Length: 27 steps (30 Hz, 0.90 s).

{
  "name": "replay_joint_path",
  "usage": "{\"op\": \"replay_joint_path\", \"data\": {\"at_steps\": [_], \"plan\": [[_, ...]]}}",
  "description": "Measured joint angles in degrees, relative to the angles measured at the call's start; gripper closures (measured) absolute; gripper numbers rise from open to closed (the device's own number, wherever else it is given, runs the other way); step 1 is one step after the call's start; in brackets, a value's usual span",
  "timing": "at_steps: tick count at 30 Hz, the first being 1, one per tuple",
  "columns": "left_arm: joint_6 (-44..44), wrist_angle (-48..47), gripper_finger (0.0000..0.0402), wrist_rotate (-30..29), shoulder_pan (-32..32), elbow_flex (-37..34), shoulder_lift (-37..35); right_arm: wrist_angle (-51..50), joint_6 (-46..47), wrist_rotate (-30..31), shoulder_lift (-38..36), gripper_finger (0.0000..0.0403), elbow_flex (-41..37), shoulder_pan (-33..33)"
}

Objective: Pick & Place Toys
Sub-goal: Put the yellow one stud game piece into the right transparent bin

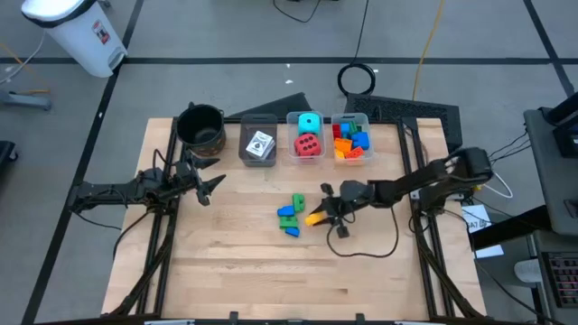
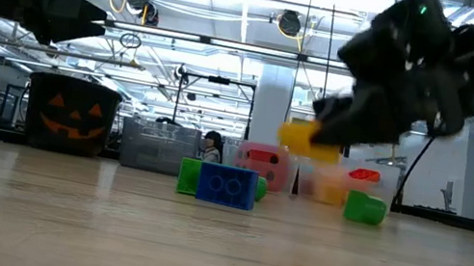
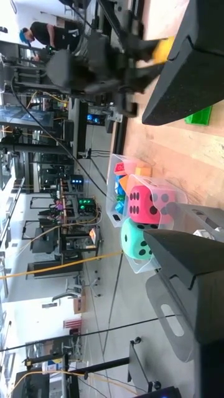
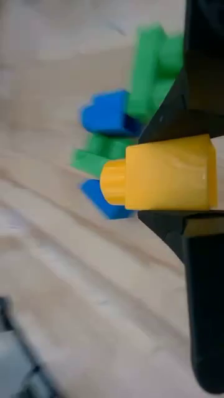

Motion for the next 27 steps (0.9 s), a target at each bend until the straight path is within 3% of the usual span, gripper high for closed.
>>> {"op": "replay_joint_path", "data": {"at_steps": [3,8,16,20,24,27], "plan": [[0.00,0.00,0.0110,0.00,0.01,0.00,0.00,-1.47,2.13,1.13,-6.03,0.0309,-0.03,0.00],[0.00,0.00,0.0110,0.00,0.01,0.00,0.02,-5.09,2.58,12.26,-15.73,0.0307,0.00,0.02],[0.00,0.02,0.0110,0.00,0.01,0.00,0.02,-8.25,3.04,48.55,-23.46,0.0311,-1.12,-0.48],[0.00,0.00,0.0110,0.02,0.00,0.00,0.02,-8.26,7.87,61.21,-24.16,0.0308,-3.75,-3.88],[0.00,-0.01,0.0110,0.02,0.01,0.00,0.02,-9.49,12.66,62.45,-25.22,0.0309,-6.85,-10.83],[0.00,-0.02,0.0110,0.00,-0.01,0.00,0.02,-11.22,16.94,56.71,-25.65,0.0309,-8.50,-18.54]]}}
